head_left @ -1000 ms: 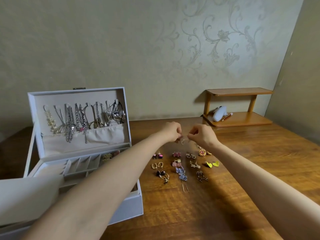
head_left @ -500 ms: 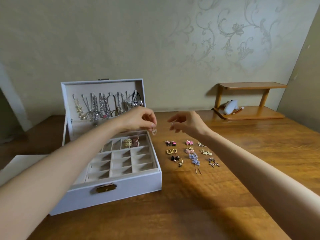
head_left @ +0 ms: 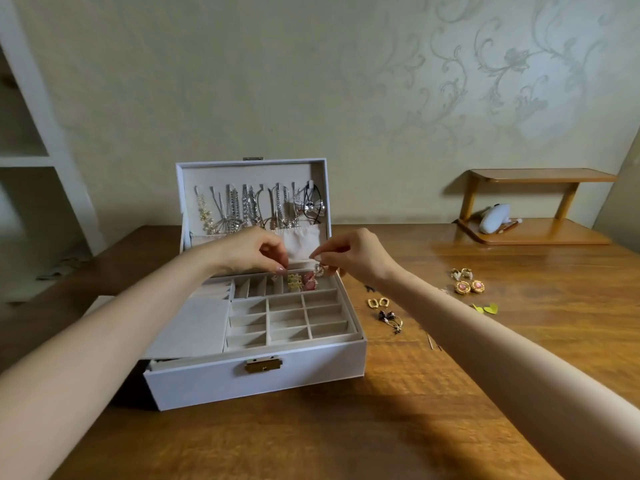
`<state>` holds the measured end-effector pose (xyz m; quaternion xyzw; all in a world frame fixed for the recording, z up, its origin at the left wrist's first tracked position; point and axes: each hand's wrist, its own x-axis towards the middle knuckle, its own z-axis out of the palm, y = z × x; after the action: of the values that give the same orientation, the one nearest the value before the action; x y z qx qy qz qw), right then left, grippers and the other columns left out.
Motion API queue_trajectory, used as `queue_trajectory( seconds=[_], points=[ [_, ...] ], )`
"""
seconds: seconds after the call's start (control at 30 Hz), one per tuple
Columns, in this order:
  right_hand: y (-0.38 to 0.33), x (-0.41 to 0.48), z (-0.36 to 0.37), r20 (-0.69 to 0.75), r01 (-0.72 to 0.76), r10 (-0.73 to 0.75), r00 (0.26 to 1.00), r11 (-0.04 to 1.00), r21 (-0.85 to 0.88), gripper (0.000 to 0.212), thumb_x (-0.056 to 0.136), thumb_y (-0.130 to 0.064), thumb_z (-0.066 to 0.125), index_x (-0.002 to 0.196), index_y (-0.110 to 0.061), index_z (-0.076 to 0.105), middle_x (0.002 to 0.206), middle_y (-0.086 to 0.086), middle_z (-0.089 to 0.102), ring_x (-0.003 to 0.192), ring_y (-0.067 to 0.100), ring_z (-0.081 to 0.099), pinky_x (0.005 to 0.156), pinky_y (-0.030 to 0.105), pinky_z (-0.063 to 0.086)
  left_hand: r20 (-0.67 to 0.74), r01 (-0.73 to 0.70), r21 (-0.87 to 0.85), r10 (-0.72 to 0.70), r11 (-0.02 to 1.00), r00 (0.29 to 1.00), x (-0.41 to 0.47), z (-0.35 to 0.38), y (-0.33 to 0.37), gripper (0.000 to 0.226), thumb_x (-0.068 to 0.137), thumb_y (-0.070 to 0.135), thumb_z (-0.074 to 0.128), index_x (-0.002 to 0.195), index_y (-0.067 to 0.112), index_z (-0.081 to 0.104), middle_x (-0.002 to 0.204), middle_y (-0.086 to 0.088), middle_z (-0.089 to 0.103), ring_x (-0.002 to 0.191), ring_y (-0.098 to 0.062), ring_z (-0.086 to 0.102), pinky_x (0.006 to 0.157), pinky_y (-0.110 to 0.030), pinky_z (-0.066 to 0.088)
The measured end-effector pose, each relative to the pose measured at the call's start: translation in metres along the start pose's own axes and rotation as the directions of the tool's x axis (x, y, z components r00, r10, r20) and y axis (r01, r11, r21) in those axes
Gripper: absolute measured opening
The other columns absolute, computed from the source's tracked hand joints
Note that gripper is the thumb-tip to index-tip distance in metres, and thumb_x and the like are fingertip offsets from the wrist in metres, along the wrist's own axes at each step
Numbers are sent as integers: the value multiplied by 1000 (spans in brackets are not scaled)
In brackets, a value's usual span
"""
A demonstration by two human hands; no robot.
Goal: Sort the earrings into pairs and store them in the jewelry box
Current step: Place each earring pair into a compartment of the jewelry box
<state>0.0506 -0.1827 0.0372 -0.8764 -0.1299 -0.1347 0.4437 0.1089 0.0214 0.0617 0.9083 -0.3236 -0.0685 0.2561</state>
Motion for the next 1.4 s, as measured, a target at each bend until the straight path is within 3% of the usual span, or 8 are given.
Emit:
queue_trajectory(
  seconds=[0.2, 0.4, 0.5, 0.63, 0.8, 1.0, 1.17, 1.4],
  points=[
    [-3, 2, 5, -1, 10, -10, 1000, 1000, 2, 11, 81, -8, 69, 90, -9, 75, 73, 4, 69, 55, 4, 61, 52, 8, 45, -46, -4, -64, 1, 998, 999, 2, 2, -7, 18, 75, -4, 70, 83, 11, 65, 79, 14, 64, 69, 7, 61, 67, -6, 44],
    [6, 5, 10, -42, -10, 9, 999, 1000, -16, 10, 78, -11, 72, 87, -11, 76, 71, 6, 70, 64, 11, 62, 65, 26, 52, -81, -39, -67, 34, 997, 996, 2, 2, -7, 22, 77, -2, 69, 78, 19, 62, 84, 5, 65, 83, -10, 61, 78, -14, 46],
    [10, 4, 10, -29, -42, 44, 999, 996, 84, 10, 80, -7, 70, 88, -6, 75, 68, 7, 69, 57, 9, 62, 55, 15, 48, -66, -44, -66, 40, 997, 997, 1, 3, -9, 22, 77, -4, 68, 82, 17, 62, 90, 1, 66, 91, -15, 63, 86, -22, 48],
    [12, 4, 10, -21, -64, 68, 997, 987, 148, 11, 81, -4, 68, 90, -2, 74, 67, 5, 69, 56, 7, 64, 53, 12, 48, -20, -23, -108, 21, 994, 1000, 1, 4, -10, 25, 77, -8, 66, 86, 14, 60, 91, -2, 65, 80, -3, 65, 76, -16, 53],
    [14, 2, 13, -30, -57, 62, 998, 987, 148, 10, 80, -4, 68, 89, -1, 73, 71, 12, 70, 60, 11, 64, 54, 10, 46, -29, 27, -80, -30, 996, 999, 1, 9, -13, 29, 75, -10, 67, 84, 15, 56, 86, 0, 63, 81, -9, 64, 71, -14, 54],
    [14, 3, 13, -33, -47, 52, 998, 989, 142, 11, 81, -4, 68, 90, -1, 73, 74, 12, 71, 61, 12, 65, 56, 11, 48, -137, 5, 54, 3, 999, 991, 1, 13, -11, 18, 73, -3, 72, 80, 12, 64, 82, 9, 59, 77, 0, 55, 68, -3, 42],
    [14, 2, 13, -34, -42, 47, 998, 989, 140, 10, 81, -5, 68, 89, -2, 73, 76, 14, 71, 63, 13, 66, 59, 12, 52, -148, -10, 221, 44, 975, 988, 3, 17, -7, 9, 76, 8, 72, 84, 11, 69, 85, 7, 54, 84, -8, 50, 80, -20, 37],
    [13, 1, 13, -36, -41, 47, 998, 989, 143, 10, 81, -5, 68, 90, -2, 73, 74, 12, 70, 62, 12, 66, 57, 10, 49, -232, -15, 322, 95, 947, 968, 1, 31, -11, 9, 81, 16, 69, 89, 13, 73, 93, 2, 53, 89, -11, 45, 77, -22, 32]
  ],
)
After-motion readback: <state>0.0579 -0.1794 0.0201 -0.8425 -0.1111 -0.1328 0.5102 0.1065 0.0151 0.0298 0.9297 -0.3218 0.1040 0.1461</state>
